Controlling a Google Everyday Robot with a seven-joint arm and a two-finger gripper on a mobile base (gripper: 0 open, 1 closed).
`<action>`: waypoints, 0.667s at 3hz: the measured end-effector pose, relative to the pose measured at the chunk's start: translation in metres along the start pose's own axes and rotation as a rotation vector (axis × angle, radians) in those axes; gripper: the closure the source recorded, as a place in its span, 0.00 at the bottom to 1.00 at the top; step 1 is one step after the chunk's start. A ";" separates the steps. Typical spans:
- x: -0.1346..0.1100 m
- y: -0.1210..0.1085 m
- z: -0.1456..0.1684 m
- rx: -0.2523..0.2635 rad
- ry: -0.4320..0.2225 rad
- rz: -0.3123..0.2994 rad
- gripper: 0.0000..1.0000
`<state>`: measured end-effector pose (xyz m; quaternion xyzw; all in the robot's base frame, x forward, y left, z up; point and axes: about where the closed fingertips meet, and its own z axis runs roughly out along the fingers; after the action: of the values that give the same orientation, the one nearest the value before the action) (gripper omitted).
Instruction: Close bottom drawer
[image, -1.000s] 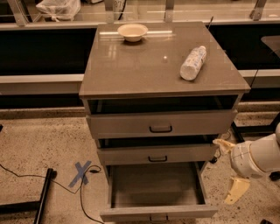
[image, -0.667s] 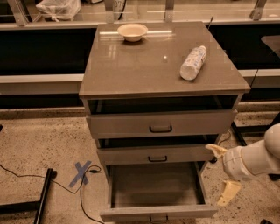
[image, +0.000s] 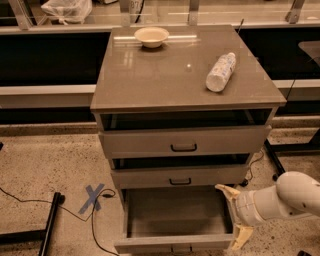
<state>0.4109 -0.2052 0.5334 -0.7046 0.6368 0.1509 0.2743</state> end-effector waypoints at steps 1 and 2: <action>0.000 0.001 0.003 -0.004 -0.005 -0.009 0.00; 0.007 -0.001 0.017 -0.021 -0.004 -0.001 0.00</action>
Offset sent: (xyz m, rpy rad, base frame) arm 0.0114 0.0071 -0.0379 -0.0020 0.0406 0.0131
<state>0.4152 -0.2007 0.5161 -0.7074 0.6345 0.1587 0.2682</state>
